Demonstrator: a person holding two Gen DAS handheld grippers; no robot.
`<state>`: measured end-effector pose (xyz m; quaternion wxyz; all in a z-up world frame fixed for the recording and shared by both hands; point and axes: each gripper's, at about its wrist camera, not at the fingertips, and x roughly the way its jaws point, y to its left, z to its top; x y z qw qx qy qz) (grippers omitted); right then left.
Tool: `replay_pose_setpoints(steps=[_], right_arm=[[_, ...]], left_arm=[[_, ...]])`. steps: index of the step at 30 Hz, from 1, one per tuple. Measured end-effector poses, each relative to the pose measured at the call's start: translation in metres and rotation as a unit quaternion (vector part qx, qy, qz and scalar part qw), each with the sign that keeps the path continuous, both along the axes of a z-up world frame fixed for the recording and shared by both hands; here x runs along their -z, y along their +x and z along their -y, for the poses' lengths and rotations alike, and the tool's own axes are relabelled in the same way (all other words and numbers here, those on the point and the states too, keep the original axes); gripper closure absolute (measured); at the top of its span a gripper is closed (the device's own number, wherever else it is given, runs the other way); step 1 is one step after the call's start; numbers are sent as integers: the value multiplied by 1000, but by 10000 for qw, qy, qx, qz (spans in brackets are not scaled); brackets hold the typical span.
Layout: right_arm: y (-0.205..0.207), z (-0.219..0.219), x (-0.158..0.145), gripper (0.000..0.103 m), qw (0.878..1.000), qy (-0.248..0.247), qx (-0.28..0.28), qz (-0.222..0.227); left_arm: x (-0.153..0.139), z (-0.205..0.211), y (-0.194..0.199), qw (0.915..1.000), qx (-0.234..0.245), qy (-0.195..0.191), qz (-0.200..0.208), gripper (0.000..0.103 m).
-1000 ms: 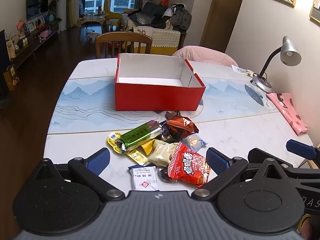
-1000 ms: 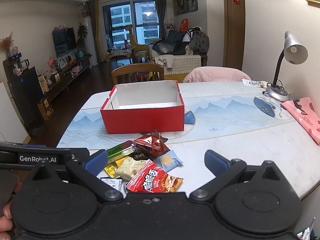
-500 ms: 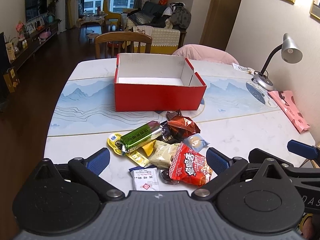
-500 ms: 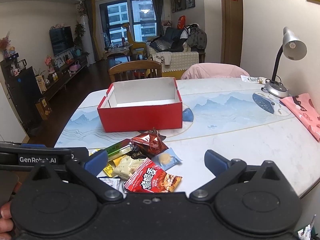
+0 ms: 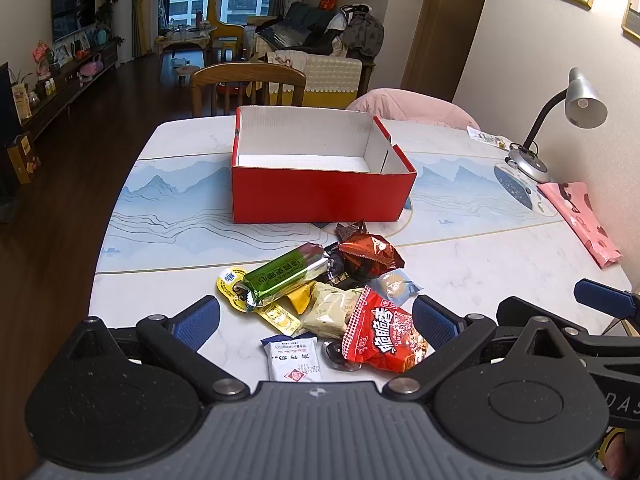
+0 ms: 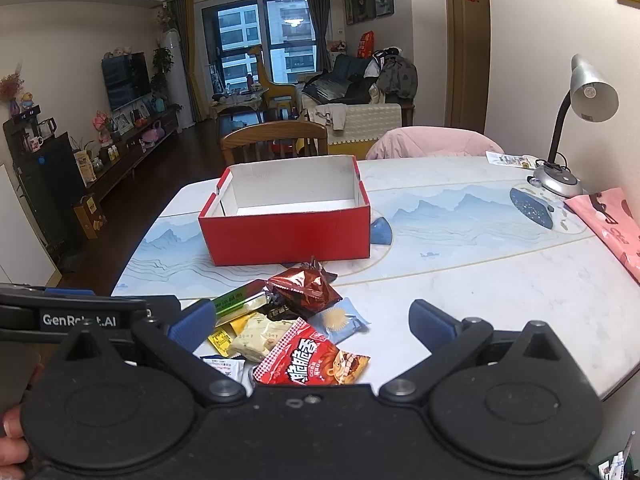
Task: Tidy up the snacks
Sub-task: 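Grasp the red chip bag with the right gripper while the left grasps the white biscuit packet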
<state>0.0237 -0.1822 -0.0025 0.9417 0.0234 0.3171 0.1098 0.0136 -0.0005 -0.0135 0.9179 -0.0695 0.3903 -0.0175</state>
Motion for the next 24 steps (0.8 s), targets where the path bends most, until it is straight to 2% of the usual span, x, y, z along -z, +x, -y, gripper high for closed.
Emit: replay_pose_setpoints(steps=[7,10,12,16,24], right_arm=[[1,-2,0,0,10000,-8,-64,-12],[4,-8,6,0,9994,-194,-278,100],[9,-8,15,0,9984,-368,-425,109],[22,-3,42,1,9963,-440,-693,-247],[47,-3,89,3,9856,-714,-1419,-582]], left_arm=[[1,-3,2,10000,8,-18,-22,0],[10,-8,6,9999,-42,99,-7,0],[20,-14,11,9998,-118,124,-47,0],[40,-19,17,9992,-159,365,-34,0],[76,-20,30,9979,143,278,-563,0]])
